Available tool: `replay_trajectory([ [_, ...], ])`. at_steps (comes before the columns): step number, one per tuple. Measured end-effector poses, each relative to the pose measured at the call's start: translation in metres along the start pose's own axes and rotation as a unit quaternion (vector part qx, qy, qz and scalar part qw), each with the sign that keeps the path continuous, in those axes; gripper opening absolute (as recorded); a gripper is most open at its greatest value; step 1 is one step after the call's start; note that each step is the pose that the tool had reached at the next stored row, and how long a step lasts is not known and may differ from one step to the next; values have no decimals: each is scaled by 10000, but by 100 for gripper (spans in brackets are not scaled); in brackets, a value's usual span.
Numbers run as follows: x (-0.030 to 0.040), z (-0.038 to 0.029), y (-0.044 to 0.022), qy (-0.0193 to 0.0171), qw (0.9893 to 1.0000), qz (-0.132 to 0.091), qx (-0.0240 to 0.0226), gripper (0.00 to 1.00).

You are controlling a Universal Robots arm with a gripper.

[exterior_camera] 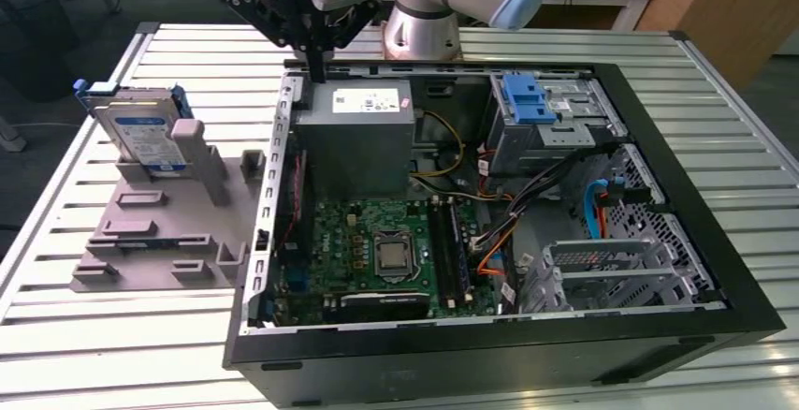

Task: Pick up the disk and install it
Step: 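Reach for the disk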

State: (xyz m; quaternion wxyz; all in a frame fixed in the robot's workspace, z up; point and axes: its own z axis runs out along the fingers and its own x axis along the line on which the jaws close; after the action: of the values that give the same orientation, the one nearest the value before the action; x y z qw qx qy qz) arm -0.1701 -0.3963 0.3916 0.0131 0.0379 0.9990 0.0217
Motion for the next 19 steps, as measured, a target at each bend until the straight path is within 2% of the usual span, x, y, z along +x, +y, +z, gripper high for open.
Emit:
replay_trajectory([
  [19, 124, 3, 2, 0, 10000, 0, 0, 11],
])
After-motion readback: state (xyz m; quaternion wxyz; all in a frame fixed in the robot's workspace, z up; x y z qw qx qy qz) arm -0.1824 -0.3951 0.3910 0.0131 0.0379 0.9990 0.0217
